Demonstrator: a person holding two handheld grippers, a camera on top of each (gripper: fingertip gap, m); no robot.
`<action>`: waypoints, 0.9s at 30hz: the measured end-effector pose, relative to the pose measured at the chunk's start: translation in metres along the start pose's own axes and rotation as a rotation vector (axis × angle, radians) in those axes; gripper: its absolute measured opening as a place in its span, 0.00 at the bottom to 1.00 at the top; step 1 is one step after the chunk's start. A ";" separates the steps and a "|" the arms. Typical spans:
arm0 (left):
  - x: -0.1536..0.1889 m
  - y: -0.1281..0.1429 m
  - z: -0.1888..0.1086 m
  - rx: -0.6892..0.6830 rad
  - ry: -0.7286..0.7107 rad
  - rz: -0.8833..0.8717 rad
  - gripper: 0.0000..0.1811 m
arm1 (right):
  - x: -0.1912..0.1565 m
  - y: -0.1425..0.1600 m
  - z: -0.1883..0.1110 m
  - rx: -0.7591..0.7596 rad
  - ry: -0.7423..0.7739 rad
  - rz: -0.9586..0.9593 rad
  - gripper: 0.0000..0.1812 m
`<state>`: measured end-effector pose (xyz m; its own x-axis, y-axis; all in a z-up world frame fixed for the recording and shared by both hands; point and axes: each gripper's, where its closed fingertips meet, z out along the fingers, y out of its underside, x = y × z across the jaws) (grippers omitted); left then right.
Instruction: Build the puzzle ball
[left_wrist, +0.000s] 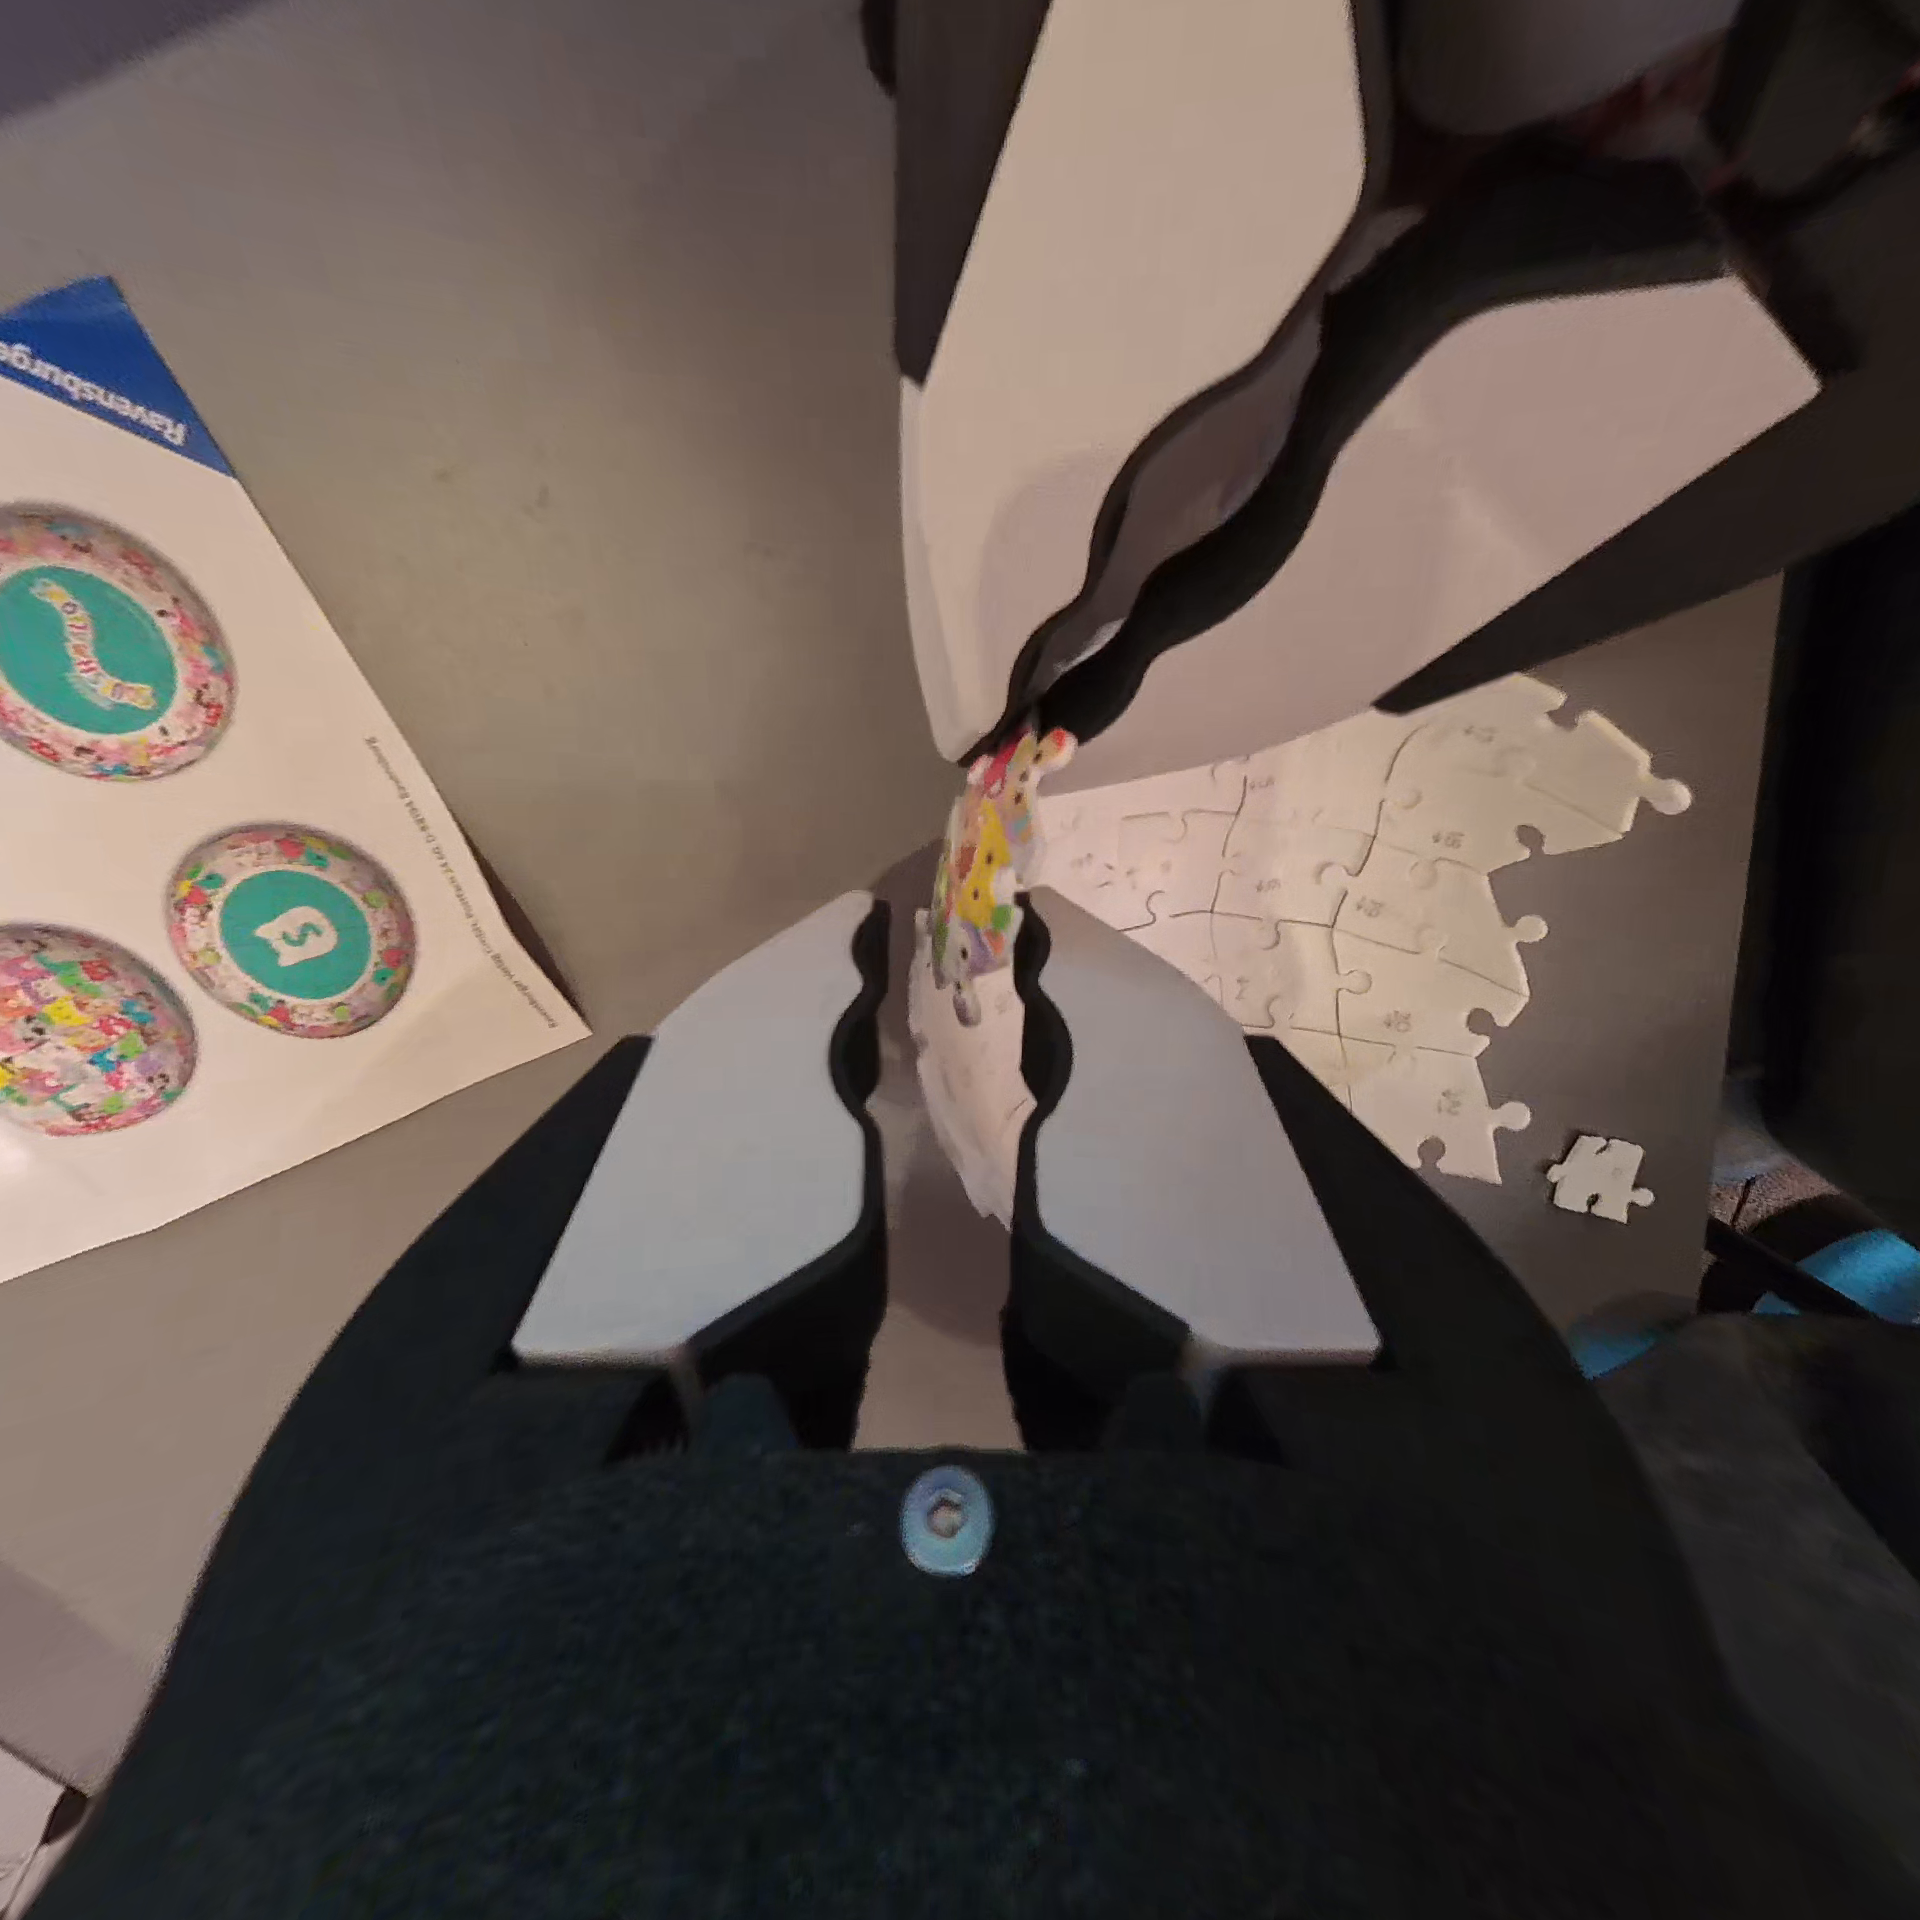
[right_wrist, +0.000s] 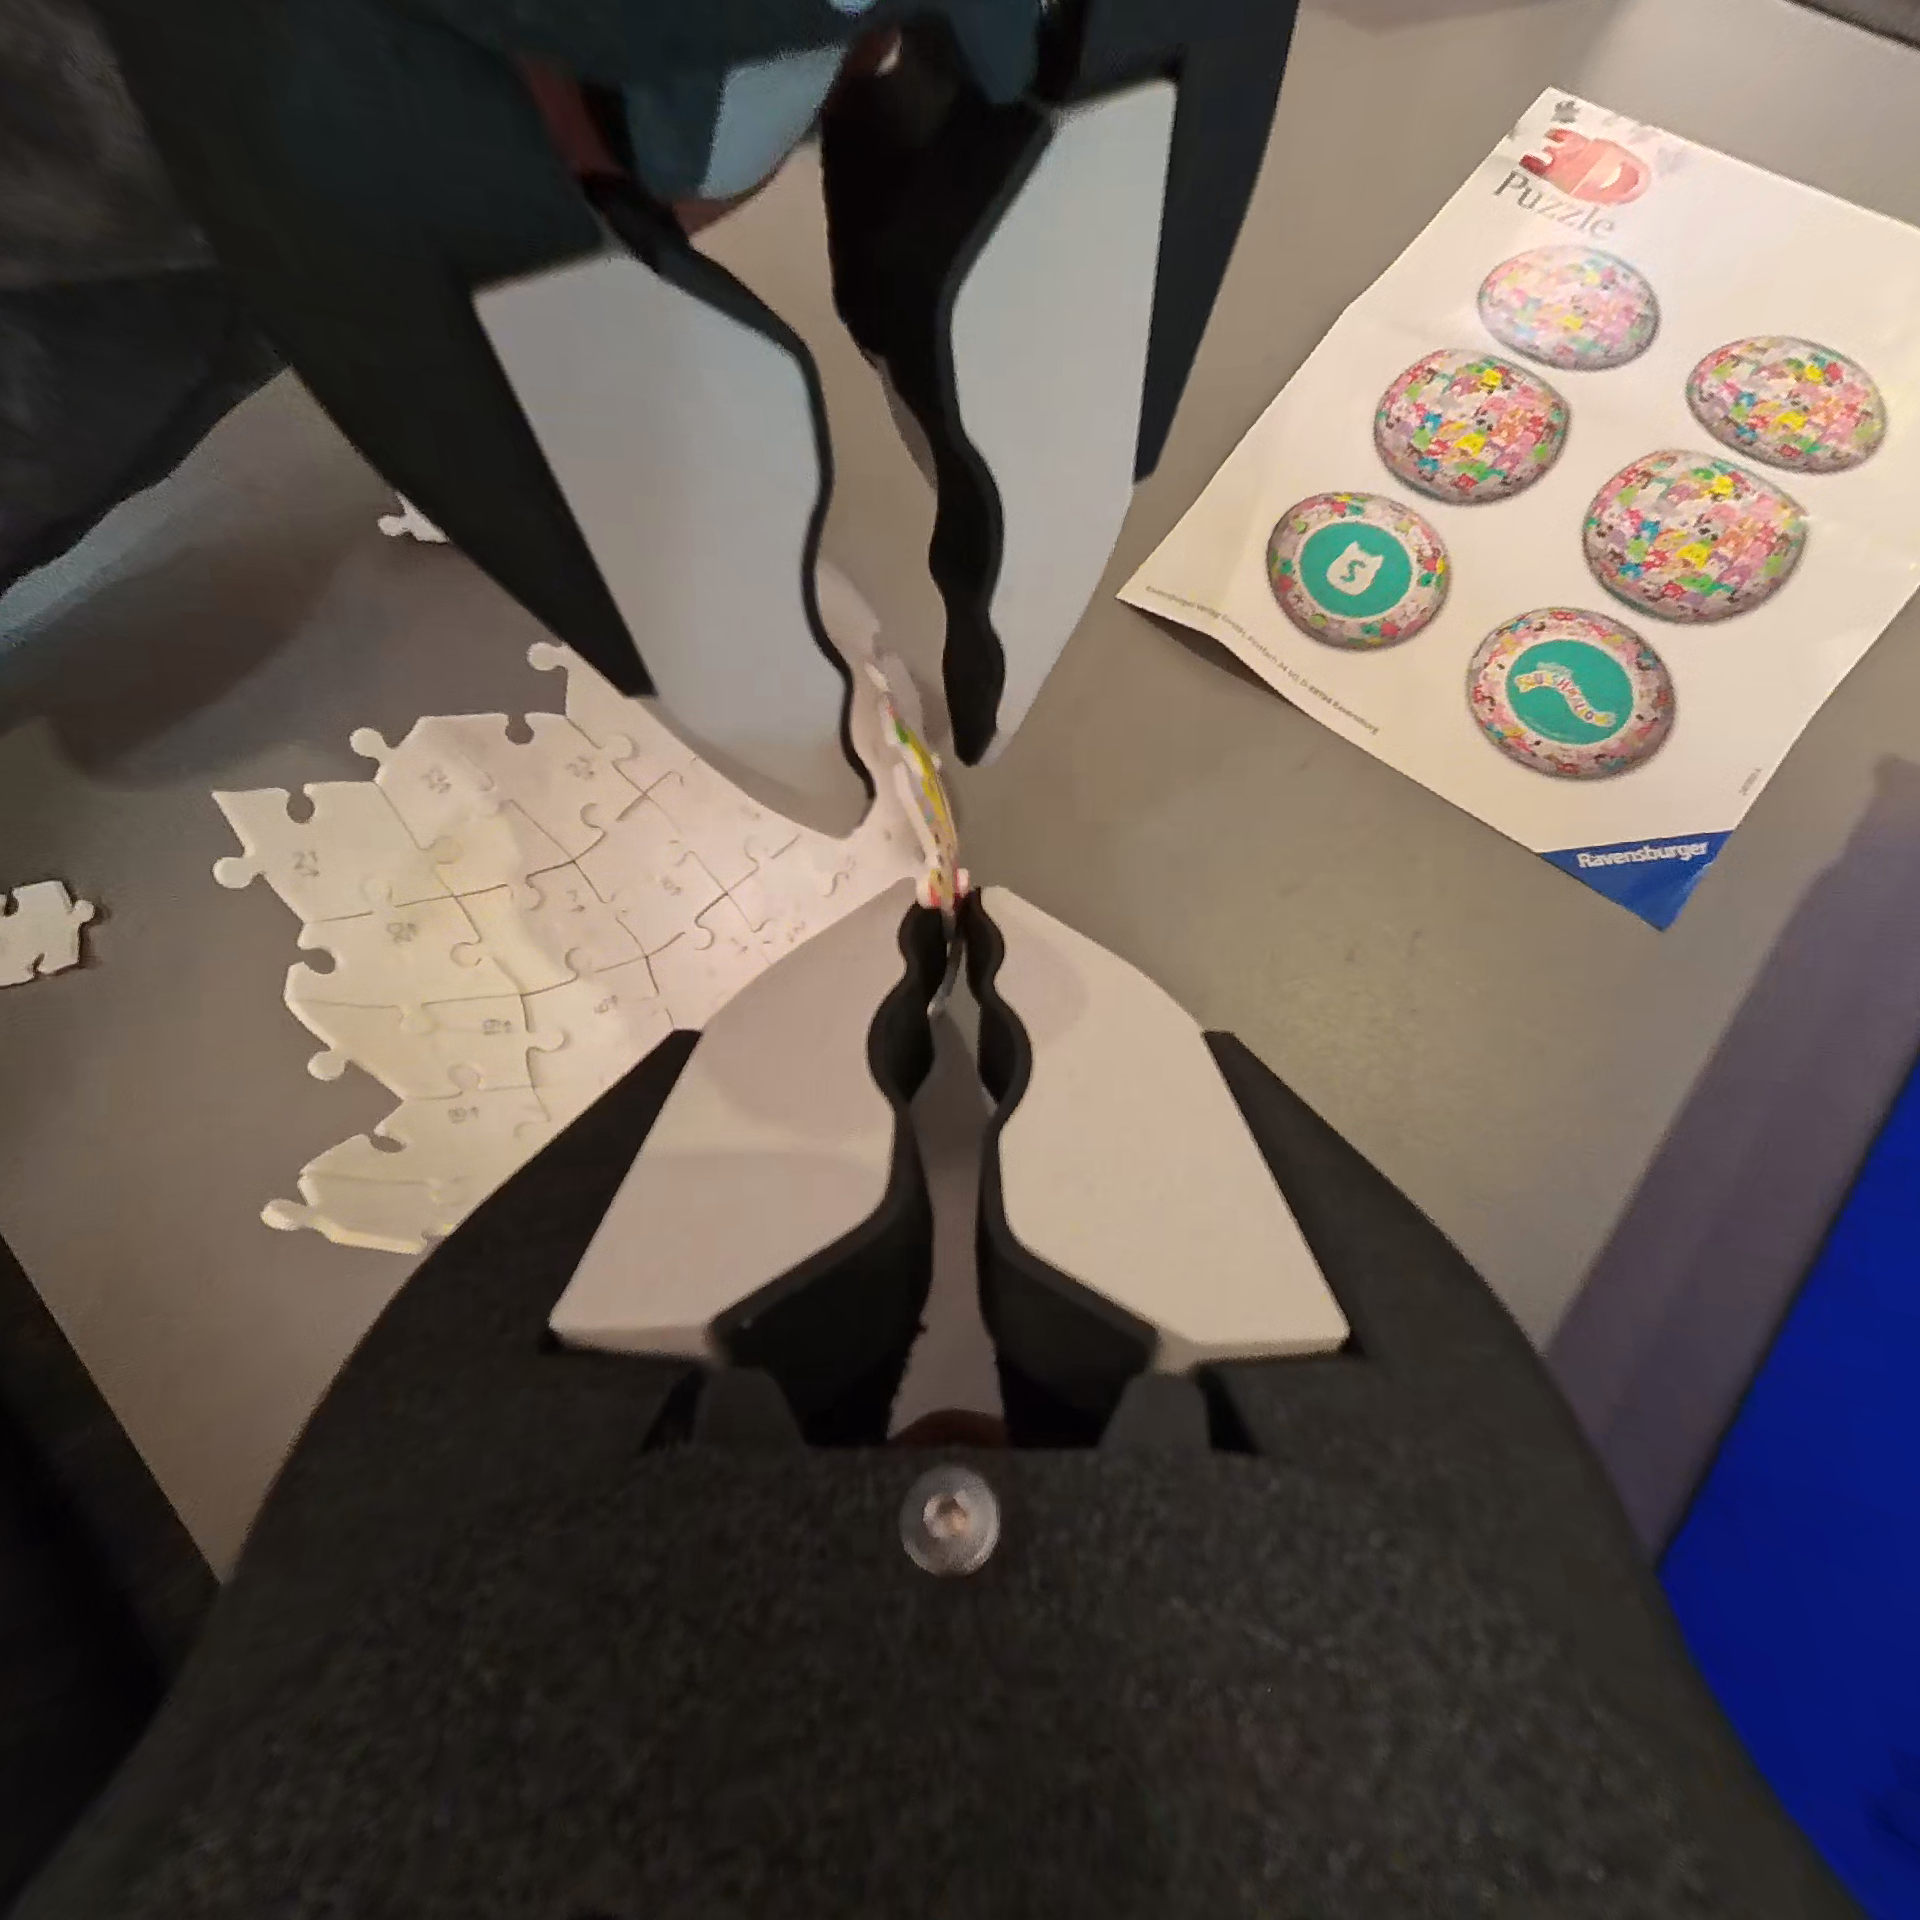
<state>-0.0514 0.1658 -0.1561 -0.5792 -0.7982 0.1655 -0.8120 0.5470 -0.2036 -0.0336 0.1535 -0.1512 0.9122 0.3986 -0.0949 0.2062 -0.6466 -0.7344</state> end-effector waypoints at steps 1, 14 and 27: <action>0.001 0.000 0.001 -0.004 0.008 0.004 0.09 | 0.000 0.000 0.000 0.001 0.000 -0.002 0.02; -0.001 0.004 0.007 -0.035 0.005 -0.031 0.03 | -0.001 0.003 0.002 -0.008 0.010 -0.034 0.02; 0.004 0.002 0.005 -0.013 0.003 -0.057 0.03 | -0.006 0.003 0.001 0.032 -0.066 -0.001 0.10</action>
<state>-0.0546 0.1627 -0.1603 -0.5318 -0.8276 0.1797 -0.8448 0.5036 -0.1812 -0.0388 0.1495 -0.1537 0.8863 0.4423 -0.1373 0.1951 -0.6256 -0.7553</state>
